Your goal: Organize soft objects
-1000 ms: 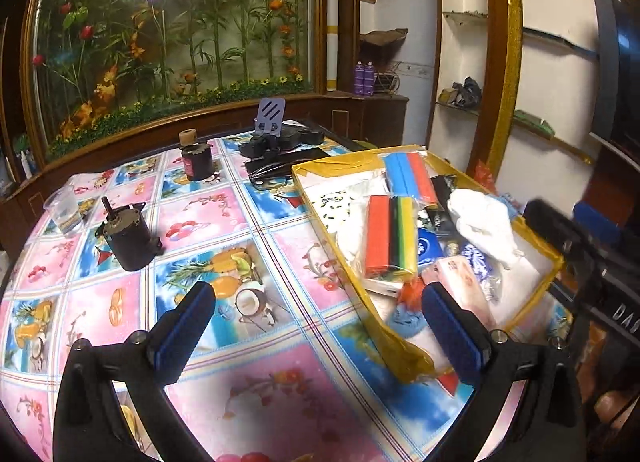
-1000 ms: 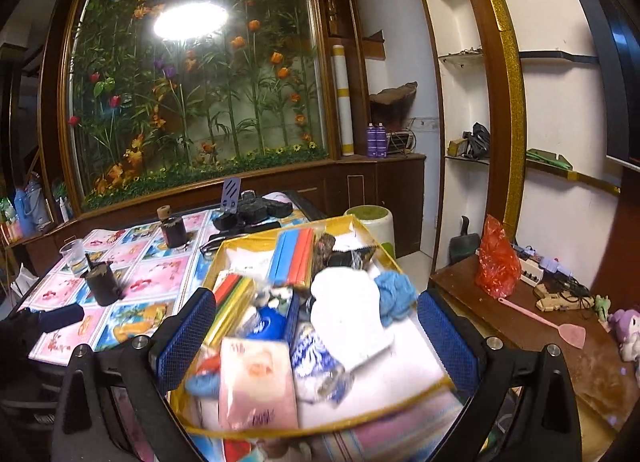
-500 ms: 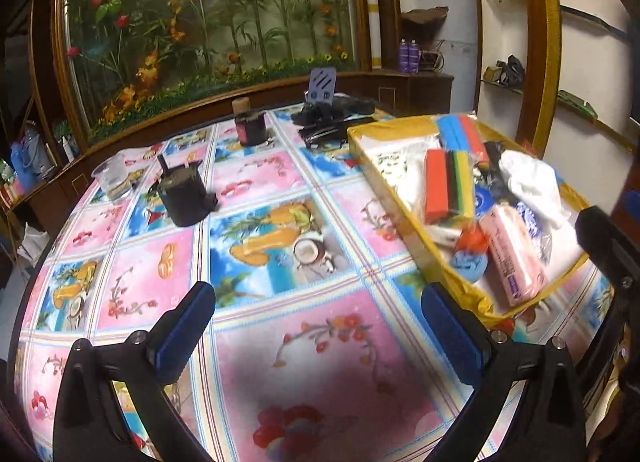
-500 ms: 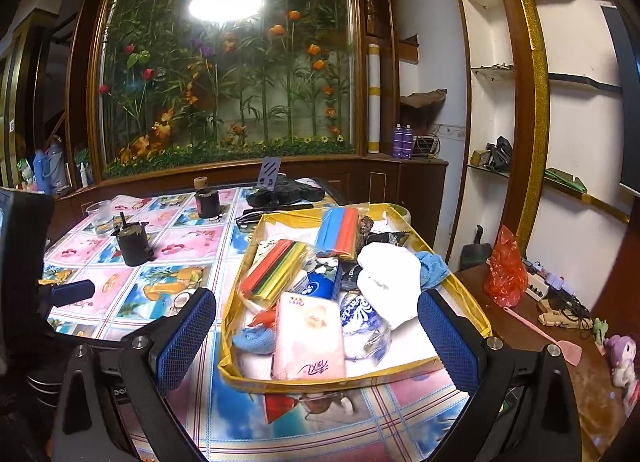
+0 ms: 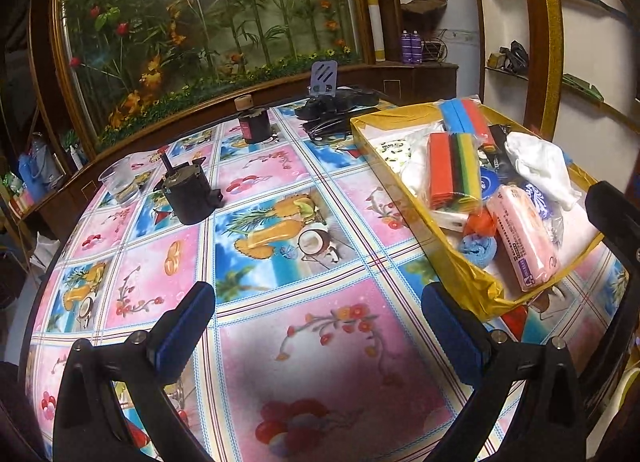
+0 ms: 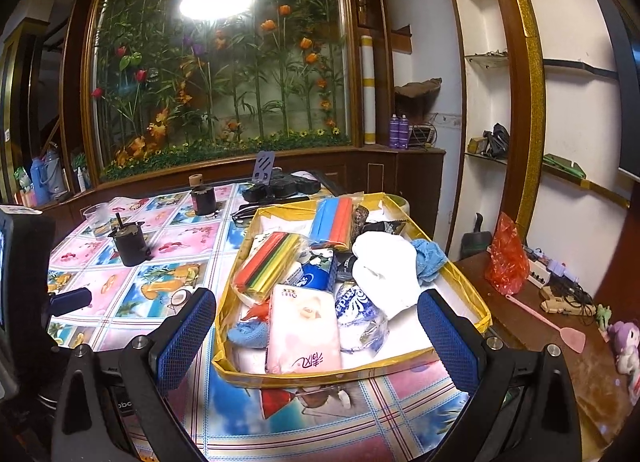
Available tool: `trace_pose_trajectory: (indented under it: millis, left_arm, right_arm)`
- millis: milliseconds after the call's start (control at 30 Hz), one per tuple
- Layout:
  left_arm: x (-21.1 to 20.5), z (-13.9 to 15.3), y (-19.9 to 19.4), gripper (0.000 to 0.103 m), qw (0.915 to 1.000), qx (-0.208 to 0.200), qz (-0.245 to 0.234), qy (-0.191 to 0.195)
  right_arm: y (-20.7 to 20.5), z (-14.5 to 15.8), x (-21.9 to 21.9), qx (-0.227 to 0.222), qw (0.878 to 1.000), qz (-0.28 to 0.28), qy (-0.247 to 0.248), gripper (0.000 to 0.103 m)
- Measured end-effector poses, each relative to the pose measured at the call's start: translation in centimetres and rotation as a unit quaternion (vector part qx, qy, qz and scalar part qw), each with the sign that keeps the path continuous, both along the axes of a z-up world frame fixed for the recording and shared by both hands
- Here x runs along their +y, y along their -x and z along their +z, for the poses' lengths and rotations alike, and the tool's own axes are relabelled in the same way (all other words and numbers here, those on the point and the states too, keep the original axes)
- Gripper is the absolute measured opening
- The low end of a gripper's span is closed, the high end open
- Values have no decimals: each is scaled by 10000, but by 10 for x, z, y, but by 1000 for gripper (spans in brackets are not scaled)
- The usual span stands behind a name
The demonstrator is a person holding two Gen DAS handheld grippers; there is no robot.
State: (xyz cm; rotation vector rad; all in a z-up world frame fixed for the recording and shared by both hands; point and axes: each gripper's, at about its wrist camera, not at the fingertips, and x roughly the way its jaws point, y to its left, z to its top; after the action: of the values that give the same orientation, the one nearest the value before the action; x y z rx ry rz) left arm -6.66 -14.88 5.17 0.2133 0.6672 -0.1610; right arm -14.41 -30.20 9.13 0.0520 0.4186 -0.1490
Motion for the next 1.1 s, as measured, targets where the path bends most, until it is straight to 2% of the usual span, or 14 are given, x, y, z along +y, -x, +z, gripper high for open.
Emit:
trace_pose_trajectory:
  millis: [967, 1100]
  left_arm:
    - [-4, 1, 0, 103, 9999, 61, -120, -103]
    - [-1, 3, 4, 103, 9996, -242, 40, -155]
  right_arm:
    - [-17, -9, -1, 190, 9998, -18, -75, 102]
    - [-16, -9, -4, 177, 9998, -56, -103, 102]
